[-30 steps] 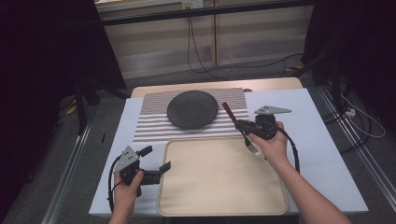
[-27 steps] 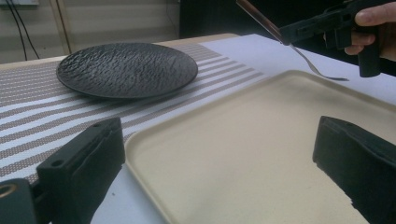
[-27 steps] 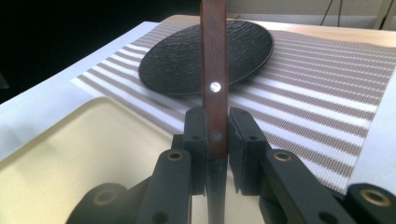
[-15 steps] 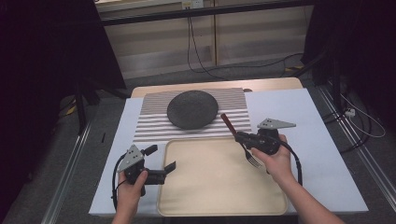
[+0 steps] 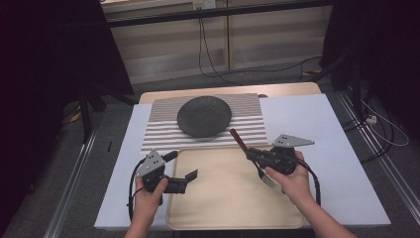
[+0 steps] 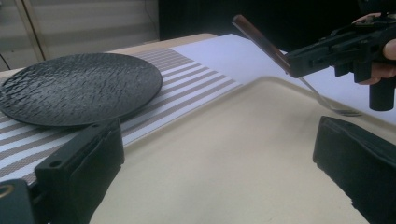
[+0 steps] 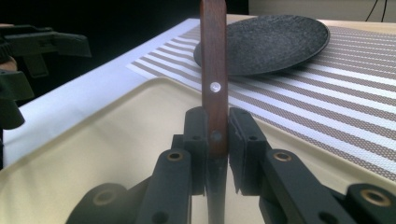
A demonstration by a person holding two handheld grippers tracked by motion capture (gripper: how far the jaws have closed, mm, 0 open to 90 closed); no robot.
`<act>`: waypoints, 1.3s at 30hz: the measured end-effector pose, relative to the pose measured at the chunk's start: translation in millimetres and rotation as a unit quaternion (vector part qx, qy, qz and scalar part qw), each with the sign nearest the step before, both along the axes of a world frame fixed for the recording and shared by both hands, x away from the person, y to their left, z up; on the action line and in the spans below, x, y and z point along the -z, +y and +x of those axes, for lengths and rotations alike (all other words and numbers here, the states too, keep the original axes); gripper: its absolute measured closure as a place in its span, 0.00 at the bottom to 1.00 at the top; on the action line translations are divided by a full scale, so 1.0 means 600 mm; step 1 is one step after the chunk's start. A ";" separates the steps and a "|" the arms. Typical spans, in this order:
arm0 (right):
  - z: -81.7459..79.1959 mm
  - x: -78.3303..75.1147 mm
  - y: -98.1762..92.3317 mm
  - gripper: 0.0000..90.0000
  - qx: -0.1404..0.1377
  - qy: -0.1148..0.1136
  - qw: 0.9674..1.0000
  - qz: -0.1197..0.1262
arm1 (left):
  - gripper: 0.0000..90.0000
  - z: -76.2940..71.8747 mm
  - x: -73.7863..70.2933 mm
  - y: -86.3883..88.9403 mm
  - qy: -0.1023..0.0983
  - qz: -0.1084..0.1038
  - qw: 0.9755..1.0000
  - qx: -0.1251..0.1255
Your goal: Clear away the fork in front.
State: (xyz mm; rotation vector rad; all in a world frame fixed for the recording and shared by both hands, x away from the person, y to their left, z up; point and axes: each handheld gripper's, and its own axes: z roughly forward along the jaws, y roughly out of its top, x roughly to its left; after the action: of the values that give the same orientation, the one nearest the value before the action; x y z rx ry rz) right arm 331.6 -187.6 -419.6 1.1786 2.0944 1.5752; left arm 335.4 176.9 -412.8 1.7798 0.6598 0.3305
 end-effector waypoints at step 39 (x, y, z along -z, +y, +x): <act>-0.018 0.000 0.054 0.88 -0.045 -0.022 0.999 0.003 | 0.30 0.041 -0.009 -0.128 0.076 -0.079 0.994 0.014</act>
State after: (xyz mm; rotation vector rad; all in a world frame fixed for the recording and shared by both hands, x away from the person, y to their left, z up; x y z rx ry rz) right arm 320.8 -155.1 -419.8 1.0551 2.1446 1.6316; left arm 360.3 99.8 -407.2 1.6721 0.7469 0.1212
